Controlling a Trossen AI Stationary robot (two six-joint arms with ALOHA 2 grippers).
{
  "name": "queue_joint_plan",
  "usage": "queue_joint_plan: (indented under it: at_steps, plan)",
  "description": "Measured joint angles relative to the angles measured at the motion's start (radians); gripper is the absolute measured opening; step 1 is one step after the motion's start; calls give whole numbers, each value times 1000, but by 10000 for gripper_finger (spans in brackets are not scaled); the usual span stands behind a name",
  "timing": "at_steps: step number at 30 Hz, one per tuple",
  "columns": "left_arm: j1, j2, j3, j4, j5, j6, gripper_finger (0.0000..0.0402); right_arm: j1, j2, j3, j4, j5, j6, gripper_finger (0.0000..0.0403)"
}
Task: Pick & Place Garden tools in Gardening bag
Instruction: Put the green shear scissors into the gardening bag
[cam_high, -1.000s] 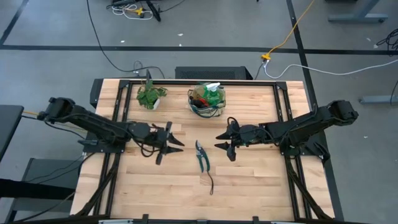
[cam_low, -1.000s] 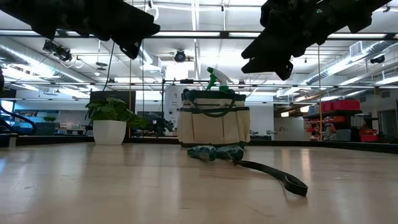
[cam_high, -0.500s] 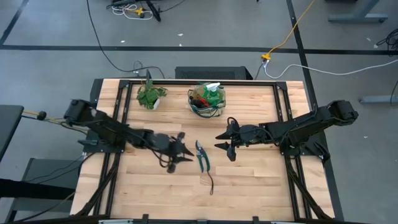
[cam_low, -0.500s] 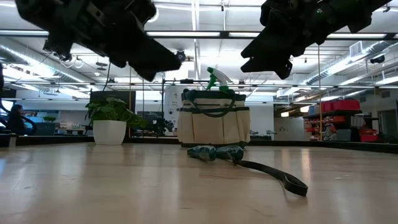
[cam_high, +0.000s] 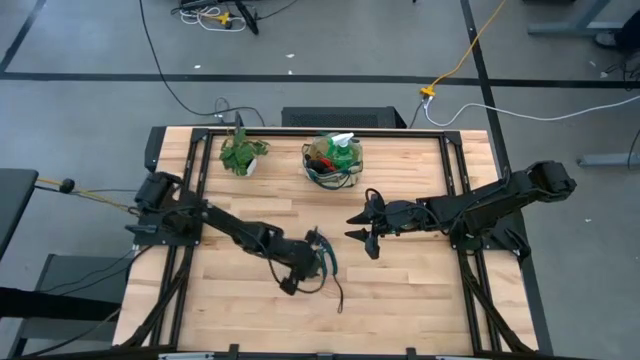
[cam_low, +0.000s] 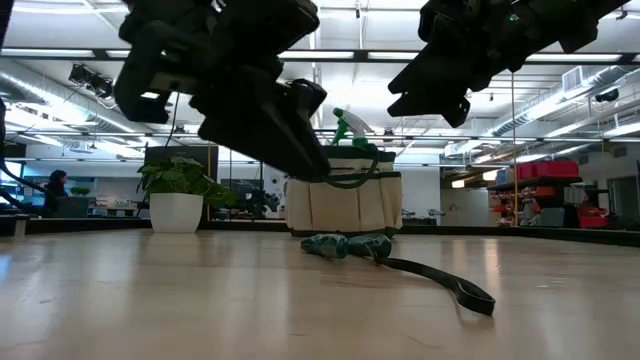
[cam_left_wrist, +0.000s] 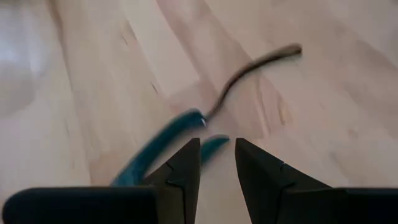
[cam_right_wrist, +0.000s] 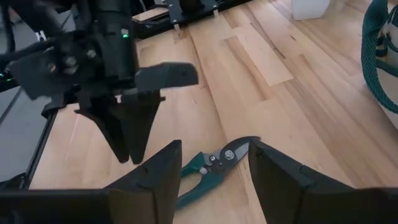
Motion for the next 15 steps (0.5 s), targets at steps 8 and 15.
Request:
queue_joint_plan:
  at_steps: [8,15]
  plan:
    - [-23,75,138,-209,-41,169,108,0,0,0,-8,1,0,186]
    - [-50,86,182,-263,-109,350,108,0,0,0,-12,1,-6,186]
